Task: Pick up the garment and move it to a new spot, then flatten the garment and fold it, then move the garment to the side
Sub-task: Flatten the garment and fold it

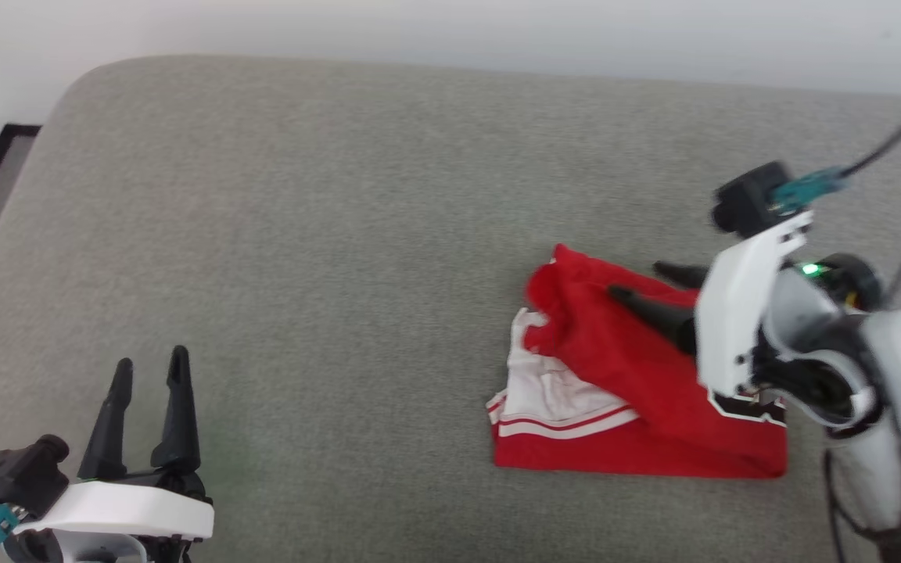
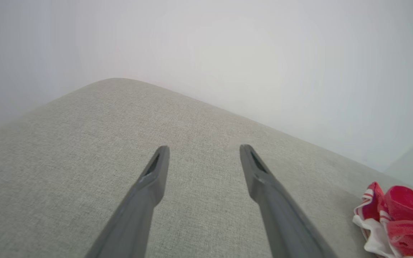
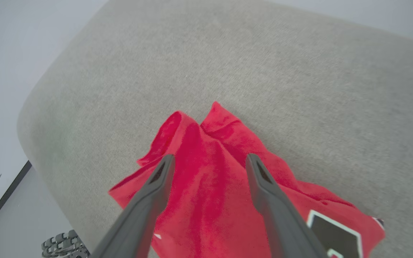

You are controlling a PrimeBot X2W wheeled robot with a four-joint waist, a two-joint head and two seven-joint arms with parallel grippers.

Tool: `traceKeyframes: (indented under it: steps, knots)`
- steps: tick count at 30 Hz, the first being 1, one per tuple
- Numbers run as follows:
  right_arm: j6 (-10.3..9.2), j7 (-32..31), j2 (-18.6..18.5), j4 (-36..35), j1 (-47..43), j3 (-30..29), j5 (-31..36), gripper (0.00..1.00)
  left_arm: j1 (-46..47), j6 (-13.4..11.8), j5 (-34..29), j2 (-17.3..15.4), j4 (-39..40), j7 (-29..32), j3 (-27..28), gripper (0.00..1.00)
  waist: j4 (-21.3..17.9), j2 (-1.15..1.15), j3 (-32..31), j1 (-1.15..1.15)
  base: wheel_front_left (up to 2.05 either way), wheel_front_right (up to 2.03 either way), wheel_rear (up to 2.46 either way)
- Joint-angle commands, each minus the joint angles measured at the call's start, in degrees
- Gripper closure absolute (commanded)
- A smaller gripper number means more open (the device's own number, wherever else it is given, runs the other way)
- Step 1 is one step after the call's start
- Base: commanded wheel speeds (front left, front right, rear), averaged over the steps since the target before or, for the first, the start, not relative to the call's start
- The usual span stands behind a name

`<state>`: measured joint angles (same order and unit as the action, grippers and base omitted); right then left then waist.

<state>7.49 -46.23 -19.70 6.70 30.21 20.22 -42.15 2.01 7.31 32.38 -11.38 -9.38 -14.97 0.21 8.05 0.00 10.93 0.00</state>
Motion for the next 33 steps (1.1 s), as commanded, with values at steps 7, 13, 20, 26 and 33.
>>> traceKeyframes:
  steps: [7,13,20,26,33]
  knots:
    - [0.0,6.18,-3.62,-5.16,-3.94,-5.61,0.8,0.0,-1.21,0.16,0.5,-0.9,0.23,-0.26,1.23,0.0,-4.19,0.0,-1.39,0.0,0.0,0.0,0.0]
    - [0.0,15.23,-5.39,-5.82,-8.67,-9.86,3.08,0.0,-2.56,0.16,-0.11,-1.45,0.33,-0.26,2.4,0.0,-6.64,0.0,-3.23,0.0,0.0,0.0,0.0]
    - [0.0,29.61,-5.93,-5.1,-14.61,-12.48,6.88,0.0,-4.78,0.16,-1.15,-2.06,0.67,-0.26,4.0,0.0,-9.08,0.0,-5.47,0.0,0.0,0.0,0.0]
    - [0.0,43.44,-5.67,-1.49,-19.54,-12.38,9.75,0.0,-6.63,0.17,-1.67,-2.25,0.91,-0.26,4.87,0.0,-10.58,0.0,-7.42,0.0,0.0,0.0,0.0]
    - [0.0,58.57,-5.34,4.97,-23.0,-10.35,11.93,0.0,-8.69,0.17,-3.58,-2.05,1.01,-0.26,5.63,0.0,-11.42,0.0,-9.31,0.0,0.0,0.0,0.0]
